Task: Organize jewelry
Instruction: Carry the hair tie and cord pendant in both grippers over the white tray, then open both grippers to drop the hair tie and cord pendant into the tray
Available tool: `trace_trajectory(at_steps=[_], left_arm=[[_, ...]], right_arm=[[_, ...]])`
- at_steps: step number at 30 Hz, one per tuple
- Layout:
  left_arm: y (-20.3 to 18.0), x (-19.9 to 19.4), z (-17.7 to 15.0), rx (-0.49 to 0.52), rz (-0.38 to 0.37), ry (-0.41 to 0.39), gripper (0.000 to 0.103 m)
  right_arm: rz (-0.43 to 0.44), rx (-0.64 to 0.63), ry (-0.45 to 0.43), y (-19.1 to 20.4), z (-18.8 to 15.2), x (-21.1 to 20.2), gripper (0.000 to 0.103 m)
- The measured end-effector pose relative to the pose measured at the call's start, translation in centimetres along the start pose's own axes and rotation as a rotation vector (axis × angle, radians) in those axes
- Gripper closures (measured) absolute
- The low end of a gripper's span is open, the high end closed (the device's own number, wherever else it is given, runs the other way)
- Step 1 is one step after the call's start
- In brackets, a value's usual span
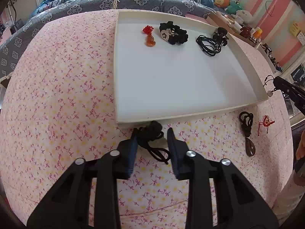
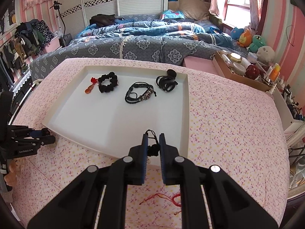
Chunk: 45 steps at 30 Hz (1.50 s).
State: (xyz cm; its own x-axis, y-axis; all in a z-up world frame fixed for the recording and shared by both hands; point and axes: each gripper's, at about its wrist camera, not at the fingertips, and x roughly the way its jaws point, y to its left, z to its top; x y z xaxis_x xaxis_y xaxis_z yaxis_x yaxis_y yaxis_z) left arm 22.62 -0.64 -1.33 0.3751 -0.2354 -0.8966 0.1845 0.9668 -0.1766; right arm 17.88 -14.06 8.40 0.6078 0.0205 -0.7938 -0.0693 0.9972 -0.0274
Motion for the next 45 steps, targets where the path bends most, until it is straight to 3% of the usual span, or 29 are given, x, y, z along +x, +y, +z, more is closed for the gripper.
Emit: trace_trajectory(at_steps=[1,11,18,31,39,45], left_arm=[[-0.1,-0.2,0.0,0.002,-0.008,-0.002,0.080],[-0.9,-2.8,0.1,0.017,-0.042,-0.033,0.081],[-0.6,-4.2,4.3,0.033,-0.029,-0.079,0.081],[1.0,1.8,14.5,0.031,0.053,-0.093,0.081],[1.9,5.9,17.0,0.000,0.075,-0.043,0.081],[1.9,6.6,17.6,-0.003,0.086,-0.038,0.079]], right_arm=[[0.001,-0.001,0.001,0.0,0.0,0.0,0.091],[-0.004,0.001,0.001,-0.1,0.2,0.2,0.091],[-0.010,0.008,0.013,-0.5,2.0,1.4,0.091],[-0.097,0.025,0.069,-2.1,7.4,10.2,0.091],[-0.112,0.022,0.101,-2.7,8.4,13.7,0.091],[-0.082,0.046,0.123,-3.1,8.8,14.6,0.091]])
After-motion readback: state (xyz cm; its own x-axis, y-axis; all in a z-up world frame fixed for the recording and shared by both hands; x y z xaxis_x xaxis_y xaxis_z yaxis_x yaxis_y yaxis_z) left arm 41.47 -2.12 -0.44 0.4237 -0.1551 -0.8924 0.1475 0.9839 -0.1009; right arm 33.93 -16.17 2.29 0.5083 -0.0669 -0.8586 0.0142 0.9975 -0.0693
